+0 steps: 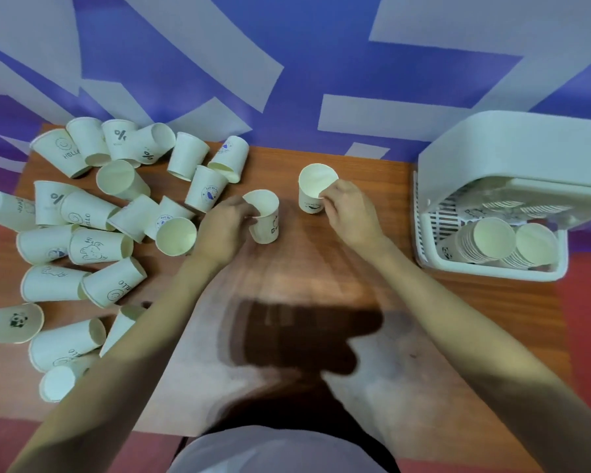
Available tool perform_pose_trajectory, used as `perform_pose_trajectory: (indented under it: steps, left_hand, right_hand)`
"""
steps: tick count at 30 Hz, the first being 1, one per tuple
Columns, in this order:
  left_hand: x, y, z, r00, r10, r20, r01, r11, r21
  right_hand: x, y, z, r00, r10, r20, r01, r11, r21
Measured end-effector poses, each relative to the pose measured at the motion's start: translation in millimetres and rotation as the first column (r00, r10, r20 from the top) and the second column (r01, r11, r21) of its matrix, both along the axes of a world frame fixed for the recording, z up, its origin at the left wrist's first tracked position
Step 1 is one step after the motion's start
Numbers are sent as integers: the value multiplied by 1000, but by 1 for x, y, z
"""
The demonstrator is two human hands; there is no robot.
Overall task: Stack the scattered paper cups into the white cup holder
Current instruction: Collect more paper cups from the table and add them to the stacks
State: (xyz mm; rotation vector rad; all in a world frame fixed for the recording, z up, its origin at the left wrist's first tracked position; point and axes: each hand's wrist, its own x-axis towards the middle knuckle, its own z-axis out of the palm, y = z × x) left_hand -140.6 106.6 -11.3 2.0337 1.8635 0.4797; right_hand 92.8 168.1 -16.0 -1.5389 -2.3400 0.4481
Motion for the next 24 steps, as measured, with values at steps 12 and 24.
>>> perform_pose_trajectory:
  steps: [12, 24]
  left_hand:
    - [125, -33, 36, 973, -184, 142, 154, 968, 197]
    - [275, 4, 85, 865, -480, 147, 404, 840, 361]
  right_hand:
    - [149, -101, 54, 933, -201, -298, 273, 935, 226]
    - [282, -130, 60, 794, -480, -372, 601, 712, 364]
